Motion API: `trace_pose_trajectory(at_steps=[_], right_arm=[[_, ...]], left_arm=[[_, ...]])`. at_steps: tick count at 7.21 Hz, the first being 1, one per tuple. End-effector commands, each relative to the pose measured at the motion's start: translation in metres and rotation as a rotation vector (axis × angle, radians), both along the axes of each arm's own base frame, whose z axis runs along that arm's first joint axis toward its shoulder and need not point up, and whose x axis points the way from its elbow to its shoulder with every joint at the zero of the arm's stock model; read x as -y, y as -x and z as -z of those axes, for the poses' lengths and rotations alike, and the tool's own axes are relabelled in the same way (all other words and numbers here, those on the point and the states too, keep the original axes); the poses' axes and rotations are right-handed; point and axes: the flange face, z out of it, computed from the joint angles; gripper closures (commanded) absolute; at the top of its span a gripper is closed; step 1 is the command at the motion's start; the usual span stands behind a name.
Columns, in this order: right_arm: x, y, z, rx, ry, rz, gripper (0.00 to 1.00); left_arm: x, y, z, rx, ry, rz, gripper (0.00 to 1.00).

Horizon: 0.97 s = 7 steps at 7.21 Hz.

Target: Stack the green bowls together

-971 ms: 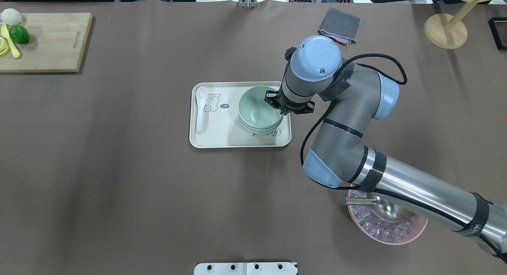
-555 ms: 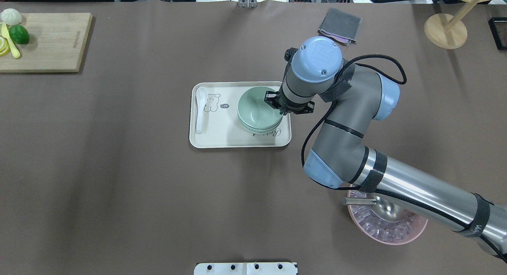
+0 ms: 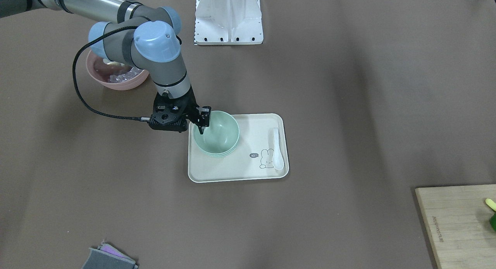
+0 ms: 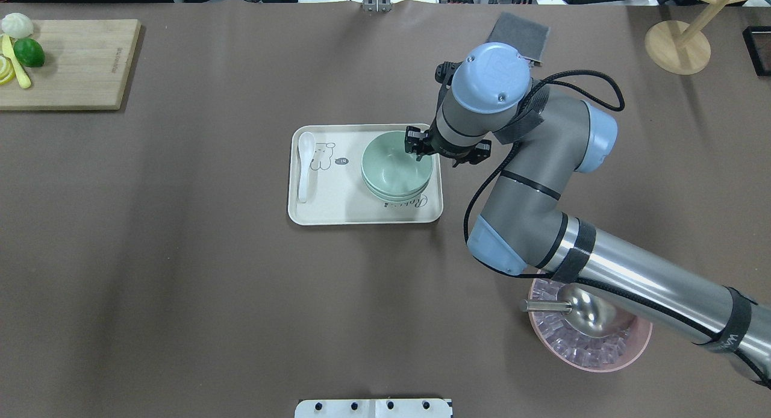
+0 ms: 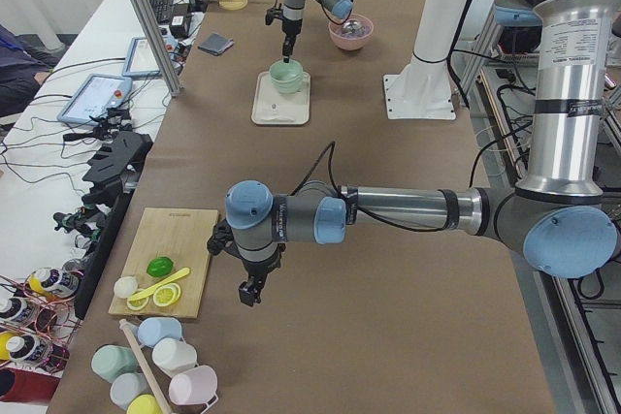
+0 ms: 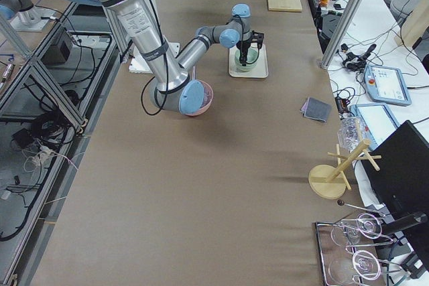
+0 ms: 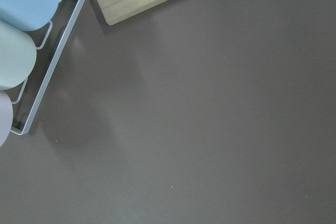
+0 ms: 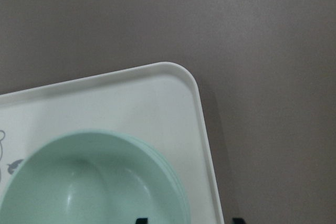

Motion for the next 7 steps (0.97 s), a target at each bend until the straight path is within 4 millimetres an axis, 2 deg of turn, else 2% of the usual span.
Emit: trace_pose_trajectory(at_steps=[1,3,4,5,6,7], right_arm=[[0.038,-0.054,-0.024,-0.017,-0.027,0.037,0.0],[0.076,-0.124,-0.059,-0.072,-0.081,0.113,0.0],[0.091,-0.165,-0.081,-0.082,-0.125,0.166,0.0],[0.095,-0.22,-0.114,-0.083,-0.146,0.196,0.0],[0.09,-0.282,-0.16,-0.105,-0.177,0.232,0.0],[0.079,-0.344,-0.217,-0.145,-0.193,0.27,0.0]], left_arm=[[-0.01,-0.001,-0.005,-0.002,0.025,0.007,0.02],[-0.013,-0.004,0.016,-0.052,0.103,0.126,0.02],[-0.021,-0.007,0.034,-0.066,0.116,0.168,0.02],[-0.027,-0.008,0.036,-0.073,0.127,0.183,0.02],[-0.028,-0.008,0.036,-0.072,0.115,0.176,0.02],[-0.028,-0.008,0.036,-0.072,0.114,0.176,0.02]])
